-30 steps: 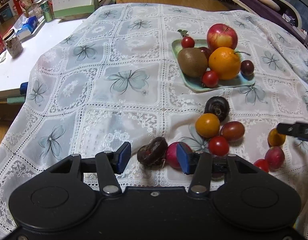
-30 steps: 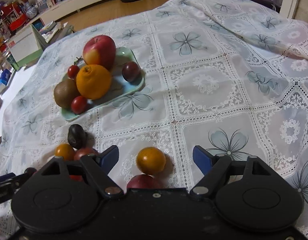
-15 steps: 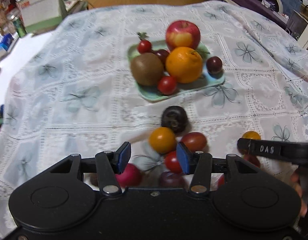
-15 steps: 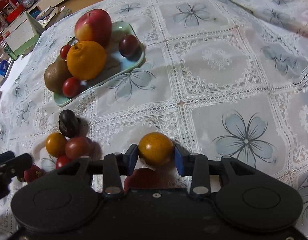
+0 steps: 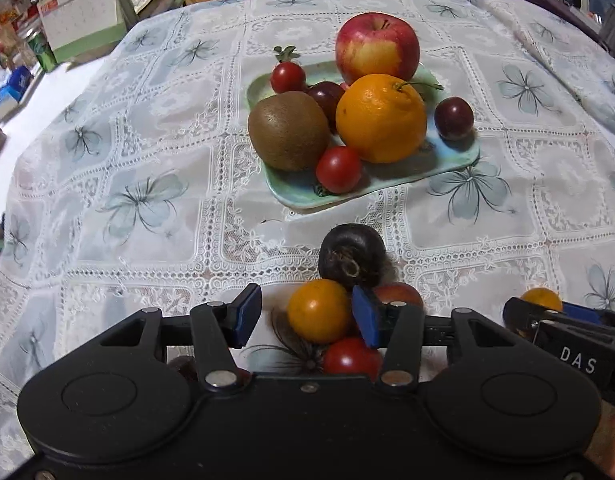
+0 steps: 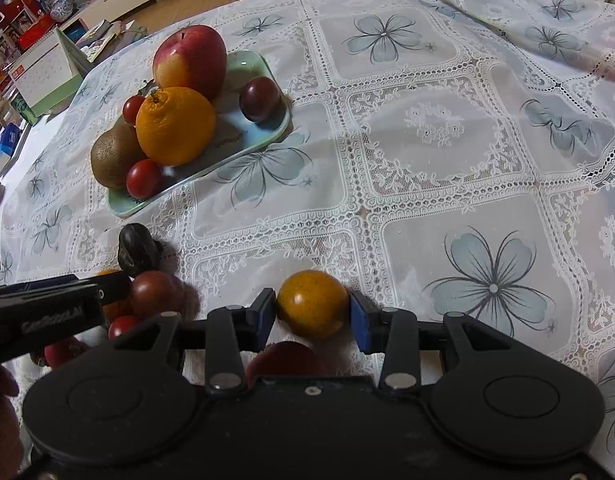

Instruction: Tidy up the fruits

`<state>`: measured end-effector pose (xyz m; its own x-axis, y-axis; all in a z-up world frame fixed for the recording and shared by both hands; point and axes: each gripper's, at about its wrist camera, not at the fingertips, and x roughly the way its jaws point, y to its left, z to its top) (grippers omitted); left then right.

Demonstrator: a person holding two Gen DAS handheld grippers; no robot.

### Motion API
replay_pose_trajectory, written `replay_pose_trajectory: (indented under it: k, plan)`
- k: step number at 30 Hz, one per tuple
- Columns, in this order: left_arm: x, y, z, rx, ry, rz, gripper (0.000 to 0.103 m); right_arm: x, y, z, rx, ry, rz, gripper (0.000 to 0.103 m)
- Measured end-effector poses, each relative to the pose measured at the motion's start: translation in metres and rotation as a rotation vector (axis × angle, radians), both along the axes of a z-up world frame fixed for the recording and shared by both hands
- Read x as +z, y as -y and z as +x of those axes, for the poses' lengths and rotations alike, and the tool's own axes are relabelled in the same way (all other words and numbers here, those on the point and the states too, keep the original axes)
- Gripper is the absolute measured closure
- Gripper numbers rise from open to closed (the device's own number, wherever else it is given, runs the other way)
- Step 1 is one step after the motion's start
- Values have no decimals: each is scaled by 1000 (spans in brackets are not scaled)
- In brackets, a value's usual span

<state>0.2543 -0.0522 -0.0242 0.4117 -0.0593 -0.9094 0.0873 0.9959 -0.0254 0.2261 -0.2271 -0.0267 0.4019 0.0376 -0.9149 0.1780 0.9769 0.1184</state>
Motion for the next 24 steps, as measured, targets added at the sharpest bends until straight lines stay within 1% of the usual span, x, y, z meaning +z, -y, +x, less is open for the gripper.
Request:
replay_pose_trajectory:
  k: [3,4,6,11,14,18,19,23,24]
  plan:
    - [0,-5,1,17,-11,-31,48,-1,2,2,-12,-7,12,62]
    - [0,-7,0,19,-14,-41,51,-1,3,2,-17,-6,16,62]
    - [0,-9,-1,8,-20,-86,59,0,3,2,-16,-4,13,64]
    - [-1,-9,-5,11,-4,-93,60,1,5,-1,-19,10,24,64]
    - [-2,-7,-1,29,-12,-80,57,2,7,-2,-22,8,38,65]
    - [-5,4,6,42,2,-14,56,1,4,-2,-22,8,22,64]
    - [-5,6,7,37,1,-10,60,1,4,-3,-22,9,20,64]
    - [3,6,6,33,-5,-8,65,3,3,-4,-12,15,12,64]
    - [8,5,4,34,-4,-13,76,4,3,-5,-13,20,8,64]
